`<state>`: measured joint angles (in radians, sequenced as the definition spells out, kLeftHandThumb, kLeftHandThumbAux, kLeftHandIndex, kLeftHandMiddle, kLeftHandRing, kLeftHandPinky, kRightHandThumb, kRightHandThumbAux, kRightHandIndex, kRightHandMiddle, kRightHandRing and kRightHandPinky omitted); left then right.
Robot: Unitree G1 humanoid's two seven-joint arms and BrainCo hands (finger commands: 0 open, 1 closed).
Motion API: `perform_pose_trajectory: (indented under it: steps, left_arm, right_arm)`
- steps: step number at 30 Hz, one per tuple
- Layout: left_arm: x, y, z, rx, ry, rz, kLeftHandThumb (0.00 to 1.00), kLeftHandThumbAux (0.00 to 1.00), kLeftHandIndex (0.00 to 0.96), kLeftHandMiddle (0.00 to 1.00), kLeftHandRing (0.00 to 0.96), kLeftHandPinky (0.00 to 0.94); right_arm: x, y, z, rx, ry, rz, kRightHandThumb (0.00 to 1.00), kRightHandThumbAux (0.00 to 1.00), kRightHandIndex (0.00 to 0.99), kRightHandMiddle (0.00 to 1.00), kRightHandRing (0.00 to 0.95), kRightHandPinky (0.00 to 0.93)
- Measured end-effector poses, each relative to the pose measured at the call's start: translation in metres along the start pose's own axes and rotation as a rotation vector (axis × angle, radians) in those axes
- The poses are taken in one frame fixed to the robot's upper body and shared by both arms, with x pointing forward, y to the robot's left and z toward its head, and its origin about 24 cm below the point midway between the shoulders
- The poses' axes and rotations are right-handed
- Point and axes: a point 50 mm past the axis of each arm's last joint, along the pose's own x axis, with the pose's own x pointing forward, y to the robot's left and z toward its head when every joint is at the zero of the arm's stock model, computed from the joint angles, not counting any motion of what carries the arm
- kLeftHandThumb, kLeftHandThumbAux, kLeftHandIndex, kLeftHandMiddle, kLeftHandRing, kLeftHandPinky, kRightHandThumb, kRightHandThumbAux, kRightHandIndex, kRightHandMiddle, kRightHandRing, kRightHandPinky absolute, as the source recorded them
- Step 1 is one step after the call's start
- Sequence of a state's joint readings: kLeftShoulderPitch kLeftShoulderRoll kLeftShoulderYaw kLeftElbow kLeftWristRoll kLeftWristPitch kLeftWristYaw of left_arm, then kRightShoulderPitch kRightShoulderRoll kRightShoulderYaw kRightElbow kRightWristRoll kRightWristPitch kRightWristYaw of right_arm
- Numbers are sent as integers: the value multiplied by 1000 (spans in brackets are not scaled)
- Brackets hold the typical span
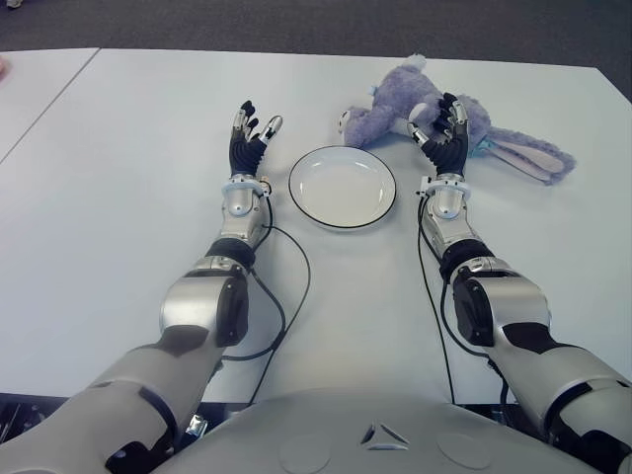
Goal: Put the doll into the plate.
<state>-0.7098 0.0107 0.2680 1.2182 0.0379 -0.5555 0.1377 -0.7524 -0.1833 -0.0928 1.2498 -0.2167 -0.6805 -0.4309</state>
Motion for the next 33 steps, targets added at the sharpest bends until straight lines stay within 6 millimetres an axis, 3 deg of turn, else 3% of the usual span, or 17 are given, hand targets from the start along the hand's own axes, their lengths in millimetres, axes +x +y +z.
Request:
perform_pose_trajectory:
  steps: [33]
  left_arm:
    - [0,-1,0,2,-1,-4,0,569,78,83,77,79]
  right_arm:
    - [6,-5,4,-15,-14,-4,304,762,161,211,197,200]
